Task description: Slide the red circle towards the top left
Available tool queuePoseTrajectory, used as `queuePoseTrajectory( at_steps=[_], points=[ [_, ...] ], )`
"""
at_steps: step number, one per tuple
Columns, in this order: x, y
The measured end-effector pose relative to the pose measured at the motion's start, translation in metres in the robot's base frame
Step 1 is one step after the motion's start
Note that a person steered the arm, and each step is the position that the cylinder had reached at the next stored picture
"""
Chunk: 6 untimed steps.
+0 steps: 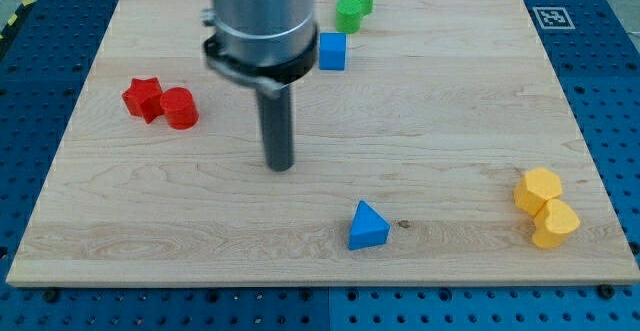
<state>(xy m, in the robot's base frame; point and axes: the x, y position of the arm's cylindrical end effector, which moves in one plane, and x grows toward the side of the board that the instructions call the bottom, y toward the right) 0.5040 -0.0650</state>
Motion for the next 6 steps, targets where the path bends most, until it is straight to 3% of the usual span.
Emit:
queuePoseTrajectory(
  at_steps=[1,6],
  points=[
    [-0.01,-0.077],
    [-0.076,-0.104]
  ],
)
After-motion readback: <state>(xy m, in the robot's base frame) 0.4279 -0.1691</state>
